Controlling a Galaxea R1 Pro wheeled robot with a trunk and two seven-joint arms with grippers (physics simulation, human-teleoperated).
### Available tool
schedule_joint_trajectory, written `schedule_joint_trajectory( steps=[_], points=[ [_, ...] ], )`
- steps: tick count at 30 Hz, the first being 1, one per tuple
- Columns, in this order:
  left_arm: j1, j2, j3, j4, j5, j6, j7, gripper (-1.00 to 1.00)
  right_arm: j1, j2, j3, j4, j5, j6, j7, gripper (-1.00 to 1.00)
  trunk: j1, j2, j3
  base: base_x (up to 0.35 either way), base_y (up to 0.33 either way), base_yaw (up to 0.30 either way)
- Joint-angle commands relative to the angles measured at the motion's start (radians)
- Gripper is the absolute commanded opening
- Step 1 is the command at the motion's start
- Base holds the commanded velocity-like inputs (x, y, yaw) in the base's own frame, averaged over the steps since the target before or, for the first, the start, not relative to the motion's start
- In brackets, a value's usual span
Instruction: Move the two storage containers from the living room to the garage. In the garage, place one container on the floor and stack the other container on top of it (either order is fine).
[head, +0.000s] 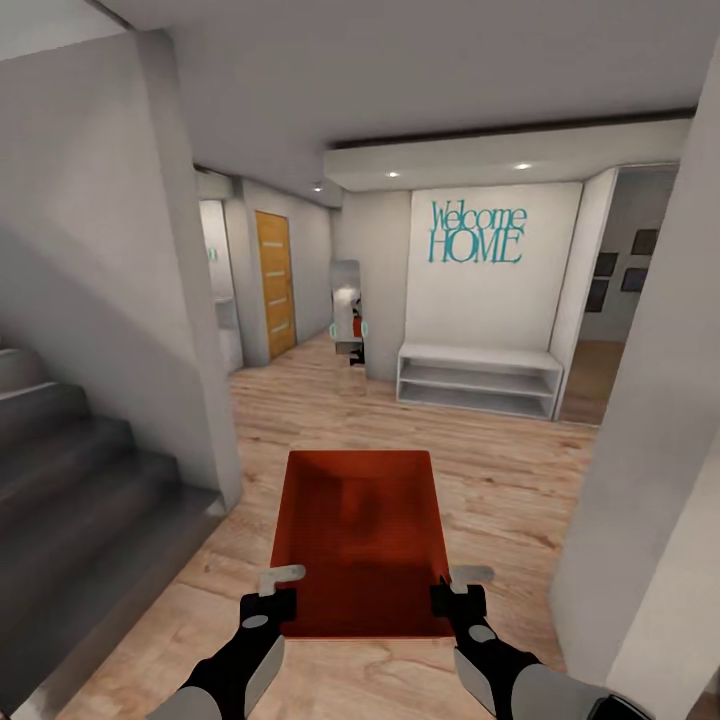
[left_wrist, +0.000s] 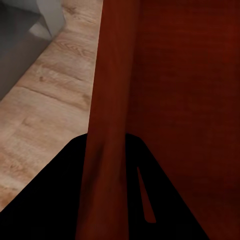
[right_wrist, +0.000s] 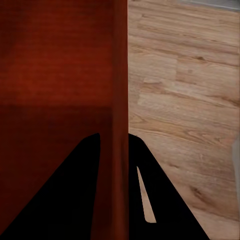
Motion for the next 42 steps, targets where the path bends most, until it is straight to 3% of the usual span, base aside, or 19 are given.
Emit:
schedule_joint_trajectory(
  steps=[1,42],
  points=[
    [-0.001,0.001,-0.008,0.0,0.016,0.001,0.007,-1.0,-0.002,0.0,-0.031,0.001,-0.018,-0.01,-0.009,-1.0,0.001,-0.001,-0.002,0.321,0.0,0.0],
    [-0.001,0.001,-0.008,0.002,0.016,0.001,0.007,-1.0,-0.002,0.0,-0.031,0.001,-0.018,-0.01,-0.009,-1.0,0.001,-0.001,-0.002,0.321,0.0,0.0]
  ],
)
